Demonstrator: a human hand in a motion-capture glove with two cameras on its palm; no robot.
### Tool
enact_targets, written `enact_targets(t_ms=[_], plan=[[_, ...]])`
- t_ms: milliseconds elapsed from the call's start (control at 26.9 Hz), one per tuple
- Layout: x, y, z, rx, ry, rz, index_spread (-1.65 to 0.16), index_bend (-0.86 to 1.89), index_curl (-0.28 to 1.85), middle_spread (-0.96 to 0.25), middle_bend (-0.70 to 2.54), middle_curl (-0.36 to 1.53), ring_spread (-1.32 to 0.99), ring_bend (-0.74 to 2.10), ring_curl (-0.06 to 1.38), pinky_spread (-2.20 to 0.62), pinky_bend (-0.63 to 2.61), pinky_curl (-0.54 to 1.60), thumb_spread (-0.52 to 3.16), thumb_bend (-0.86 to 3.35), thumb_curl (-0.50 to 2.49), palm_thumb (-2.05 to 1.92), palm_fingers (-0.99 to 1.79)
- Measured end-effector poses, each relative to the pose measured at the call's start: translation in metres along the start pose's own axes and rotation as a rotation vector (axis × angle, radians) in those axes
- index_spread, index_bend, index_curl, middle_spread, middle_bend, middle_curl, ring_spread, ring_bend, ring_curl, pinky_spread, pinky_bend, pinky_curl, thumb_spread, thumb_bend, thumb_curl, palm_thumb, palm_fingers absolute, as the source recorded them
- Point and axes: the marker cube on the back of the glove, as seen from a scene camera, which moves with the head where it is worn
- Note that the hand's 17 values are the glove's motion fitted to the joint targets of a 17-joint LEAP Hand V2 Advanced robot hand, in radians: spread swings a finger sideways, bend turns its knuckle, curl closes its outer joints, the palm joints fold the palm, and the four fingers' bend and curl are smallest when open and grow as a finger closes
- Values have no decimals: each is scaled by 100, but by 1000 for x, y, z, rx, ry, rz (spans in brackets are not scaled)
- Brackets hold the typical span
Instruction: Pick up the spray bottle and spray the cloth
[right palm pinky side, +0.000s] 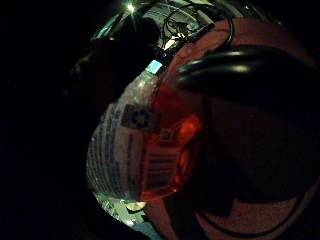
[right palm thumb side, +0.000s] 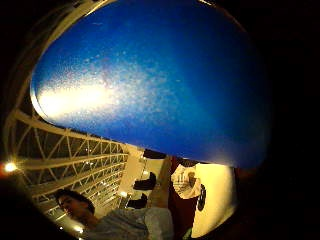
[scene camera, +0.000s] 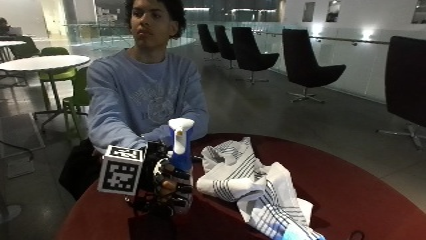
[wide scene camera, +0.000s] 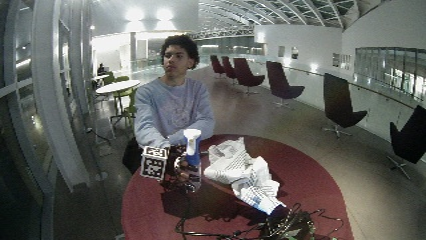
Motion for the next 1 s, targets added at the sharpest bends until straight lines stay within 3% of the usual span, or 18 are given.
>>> enact_targets(t_ms=[334, 743, 1003], plan=[[-3, -2, -6, -77, -190, -20, -29, 24, 36, -8, 44, 44, -4, 41, 36, 28, 8, 20, 91, 3, 46, 91, 82], [-36, 21, -7, -483, -250, -105, -27, 18, 40, -10, 45, 46, -8, 54, 41, 28, 11, 17, 78, -2, 53, 95, 94], [-49, 46, 4, -649, -219, -148, -25, 17, 42, -9, 45, 46, -8, 51, 41, 28, 14, 17, 85, -5, 51, 84, 100]])
